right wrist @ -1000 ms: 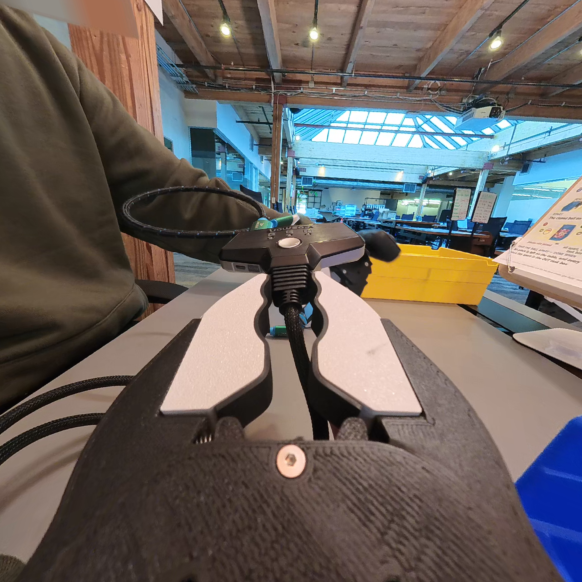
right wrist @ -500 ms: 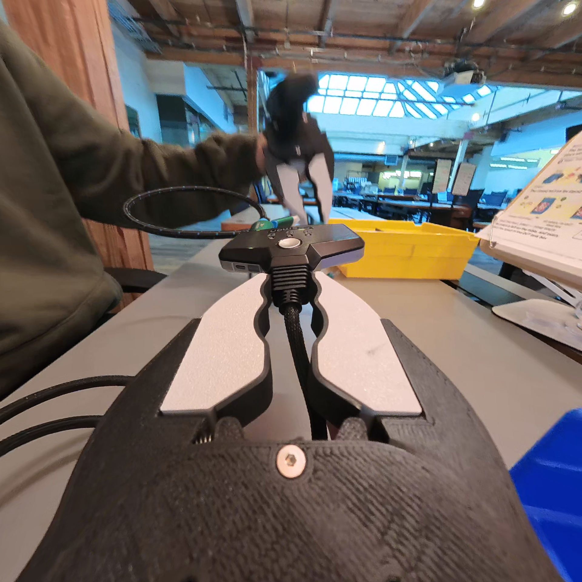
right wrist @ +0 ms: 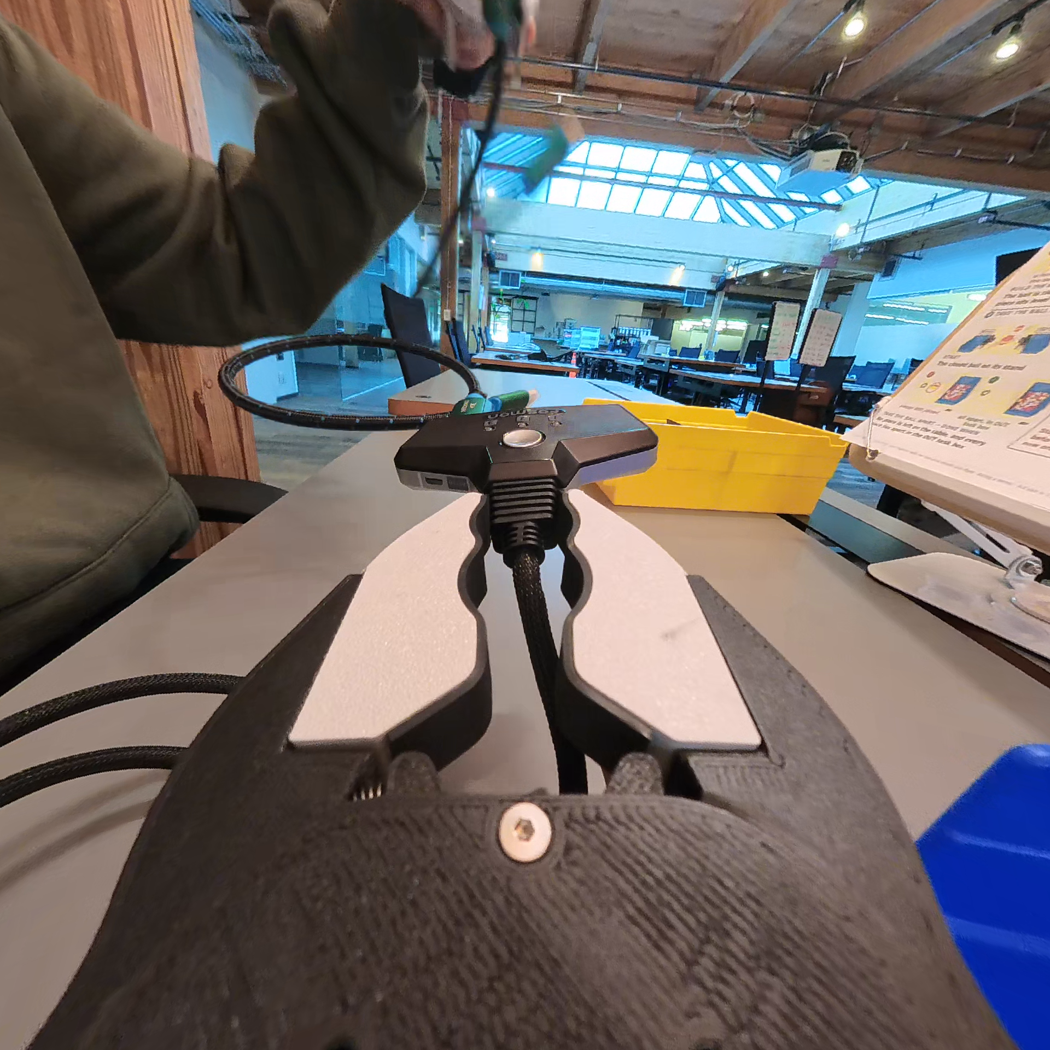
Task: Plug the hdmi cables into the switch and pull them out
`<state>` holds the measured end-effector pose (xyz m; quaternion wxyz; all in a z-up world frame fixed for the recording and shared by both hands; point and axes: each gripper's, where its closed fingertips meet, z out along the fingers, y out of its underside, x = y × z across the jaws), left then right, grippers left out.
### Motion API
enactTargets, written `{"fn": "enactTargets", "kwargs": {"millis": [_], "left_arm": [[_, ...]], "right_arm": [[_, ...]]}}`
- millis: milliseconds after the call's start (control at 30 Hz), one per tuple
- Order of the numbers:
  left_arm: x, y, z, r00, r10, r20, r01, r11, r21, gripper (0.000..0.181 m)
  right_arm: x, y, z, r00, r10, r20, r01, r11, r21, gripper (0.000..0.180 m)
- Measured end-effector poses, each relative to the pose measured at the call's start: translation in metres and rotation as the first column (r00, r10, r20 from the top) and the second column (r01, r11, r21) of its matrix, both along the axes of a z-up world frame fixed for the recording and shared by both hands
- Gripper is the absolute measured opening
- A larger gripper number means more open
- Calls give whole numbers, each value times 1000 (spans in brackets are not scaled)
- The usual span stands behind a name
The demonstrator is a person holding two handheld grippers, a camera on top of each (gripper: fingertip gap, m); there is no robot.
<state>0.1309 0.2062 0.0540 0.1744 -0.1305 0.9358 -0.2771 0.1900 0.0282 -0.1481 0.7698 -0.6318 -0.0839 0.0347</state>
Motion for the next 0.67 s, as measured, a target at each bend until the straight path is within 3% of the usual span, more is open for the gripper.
{"fn": "enactTargets", "kwargs": {"millis": [33,167,367,467,667], "left_arm": [[-3,-12,-6,998,-27,-55,26,1000,-13,20],[3,-48,-67,974,-69,-217,98,987,129,20],[32,-74,-161,981,-41,-192,120,897,425,20],[46,-72,-182,992,-16,-128,81,847,525,20],[59,-76,-188,997,11,-78,29,865,501,19]], "right_arm": [[0,0,0,1000,1,4,-1,1000,-1,23],[-3,2,-2,1000,12,14,-12,1000,-12,23],[-8,7,-8,999,24,49,-21,998,-61,23],[-8,6,-7,999,24,46,-21,998,-55,23],[-8,4,-5,999,35,34,-34,999,-42,23]]}}
